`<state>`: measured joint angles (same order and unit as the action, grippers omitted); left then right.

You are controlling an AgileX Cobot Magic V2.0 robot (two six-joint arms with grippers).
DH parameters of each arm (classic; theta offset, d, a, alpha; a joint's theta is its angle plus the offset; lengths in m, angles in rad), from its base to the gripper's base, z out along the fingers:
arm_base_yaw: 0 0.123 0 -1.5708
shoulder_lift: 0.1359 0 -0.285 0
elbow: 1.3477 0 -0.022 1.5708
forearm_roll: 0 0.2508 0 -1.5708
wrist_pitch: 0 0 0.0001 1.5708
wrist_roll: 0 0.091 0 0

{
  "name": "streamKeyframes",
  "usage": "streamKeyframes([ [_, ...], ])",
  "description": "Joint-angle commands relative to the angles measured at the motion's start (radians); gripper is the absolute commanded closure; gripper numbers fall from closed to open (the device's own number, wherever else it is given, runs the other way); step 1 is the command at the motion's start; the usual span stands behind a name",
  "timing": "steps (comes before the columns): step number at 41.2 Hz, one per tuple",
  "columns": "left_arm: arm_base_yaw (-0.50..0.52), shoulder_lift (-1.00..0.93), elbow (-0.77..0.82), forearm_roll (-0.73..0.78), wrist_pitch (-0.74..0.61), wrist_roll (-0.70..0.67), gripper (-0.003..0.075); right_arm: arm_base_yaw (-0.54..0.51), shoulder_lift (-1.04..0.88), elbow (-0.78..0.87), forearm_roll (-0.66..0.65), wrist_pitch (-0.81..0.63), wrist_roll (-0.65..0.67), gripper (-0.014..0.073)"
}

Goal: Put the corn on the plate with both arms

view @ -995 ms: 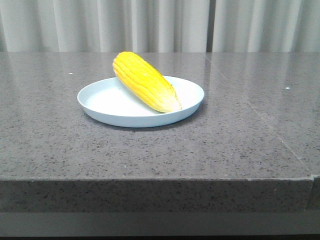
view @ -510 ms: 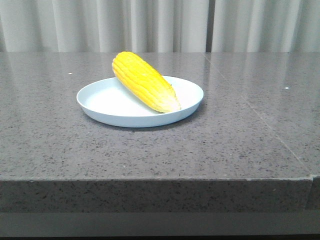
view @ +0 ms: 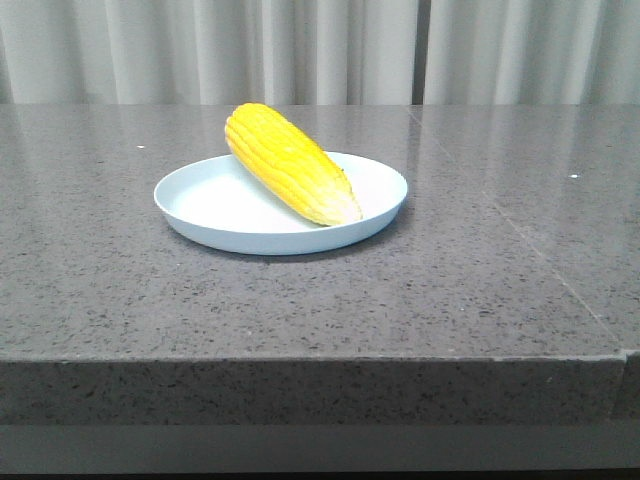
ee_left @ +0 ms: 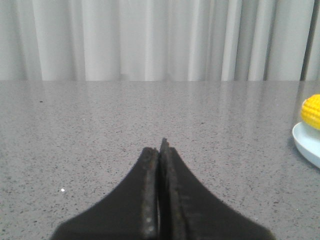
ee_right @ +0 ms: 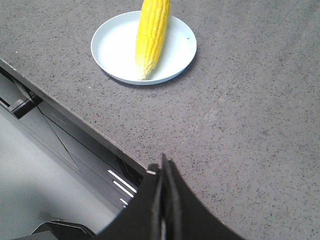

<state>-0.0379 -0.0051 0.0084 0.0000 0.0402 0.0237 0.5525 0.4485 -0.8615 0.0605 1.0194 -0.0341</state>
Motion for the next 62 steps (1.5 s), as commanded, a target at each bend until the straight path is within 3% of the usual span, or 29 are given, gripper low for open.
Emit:
streamKeyframes([
  [1,0.0,-0.016,0.024,-0.039,-0.086,0.035,0.0741,-0.001,0.007,-0.021,-0.003,-0.072,-0.012,0.0659],
  [45,0.0,-0.016,0.024,-0.06,-0.086,0.035,0.0741,-0.029,-0.033,0.029,0.001,-0.113,-0.012,0.0659],
  [50,0.0,-0.016,0.024,-0.06,-0.086,0.035,0.0741,-0.172,-0.116,0.166,0.0,-0.265,-0.012,0.0659],
  [58,0.0,-0.016,0.024,-0.06,-0.086,0.035,0.0741,-0.424,-0.301,0.47,0.003,-0.65,-0.012,0.0659],
  [62,0.0,-0.016,0.024,-0.06,-0.086,0.035,0.0741,-0.488,-0.388,0.603,0.004,-0.806,-0.012,0.0659],
])
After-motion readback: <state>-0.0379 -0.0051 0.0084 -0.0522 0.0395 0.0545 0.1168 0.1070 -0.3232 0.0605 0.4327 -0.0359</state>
